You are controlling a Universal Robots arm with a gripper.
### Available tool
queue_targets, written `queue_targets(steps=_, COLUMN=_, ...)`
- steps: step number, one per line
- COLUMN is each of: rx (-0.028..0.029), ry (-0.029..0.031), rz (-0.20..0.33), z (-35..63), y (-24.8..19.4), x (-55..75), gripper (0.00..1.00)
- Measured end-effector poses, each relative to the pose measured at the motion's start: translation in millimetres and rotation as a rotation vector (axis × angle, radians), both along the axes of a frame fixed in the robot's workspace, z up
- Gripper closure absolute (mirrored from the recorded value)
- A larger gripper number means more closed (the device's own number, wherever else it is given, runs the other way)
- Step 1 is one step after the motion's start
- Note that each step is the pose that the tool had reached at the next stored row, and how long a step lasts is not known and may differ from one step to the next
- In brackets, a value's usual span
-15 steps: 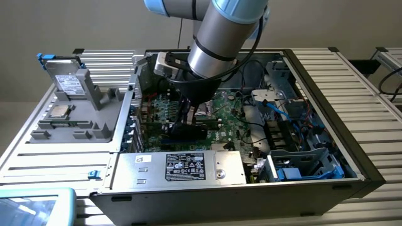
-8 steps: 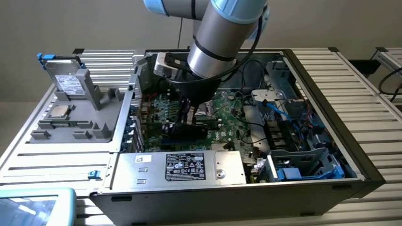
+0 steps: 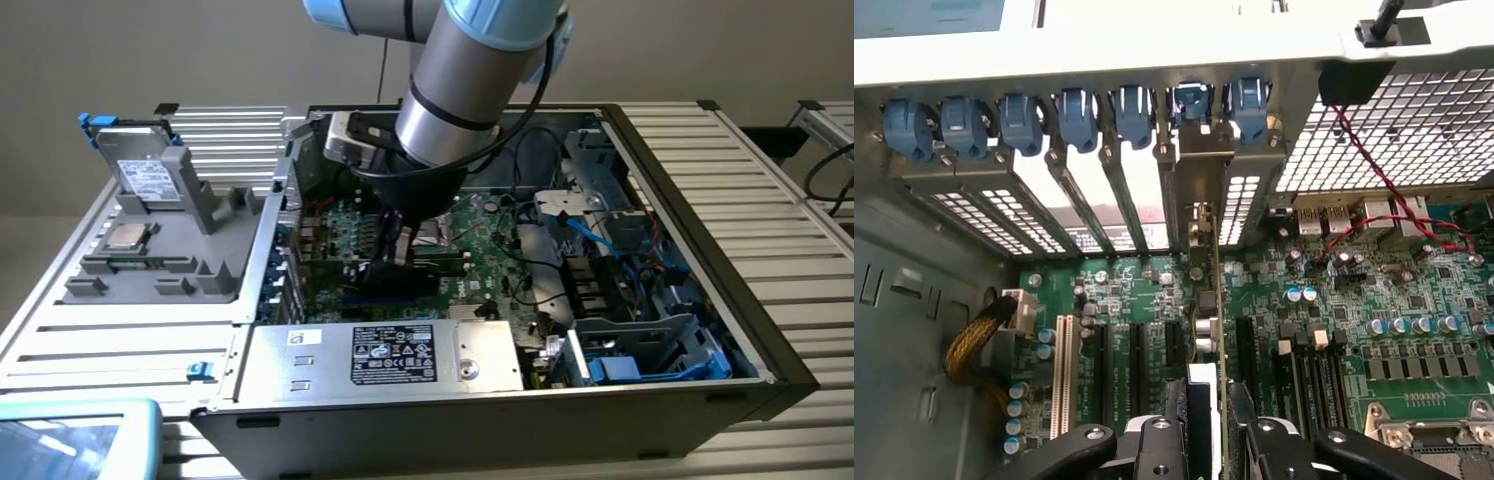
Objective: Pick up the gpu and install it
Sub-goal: 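Insert the gpu into the slot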
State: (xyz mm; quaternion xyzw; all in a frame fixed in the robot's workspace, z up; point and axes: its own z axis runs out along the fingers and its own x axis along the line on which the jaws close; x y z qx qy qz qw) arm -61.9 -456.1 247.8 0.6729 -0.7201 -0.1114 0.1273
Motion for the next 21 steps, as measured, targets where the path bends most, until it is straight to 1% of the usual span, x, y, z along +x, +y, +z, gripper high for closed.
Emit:
queue_targets(steps=3, rx=0.0030, ry=-0.0006, rz=0.000, z=-0.2, y=0.0, x=-1.8, gripper=0.73)
queue_targets(steps=6, rx=0.0047, ry=-0.0008, rz=0.000, z=-0.2, y=0.0, x=-2.6, gripper=0.73)
queue_targets(steps=15, rx=0.0055, ry=-0.0009, rz=0.000, z=-0.2, y=-0.3, x=-2.7, gripper=0.73)
queue_targets(steps=17, rx=0.0063, ry=-0.0009, rz=0.000, z=-0.2, y=-0.9, x=-2.7, gripper=0.73)
queue_targets(steps=18, rx=0.0084, ry=-0.0009, rz=0.000, z=-0.3, y=-2.7, x=-2.6, gripper=0.73)
queue_targets(steps=21, rx=0.0088, ry=0.0001, rz=0.000, z=-0.2, y=-3.0, x=-1.2, gripper=0.73)
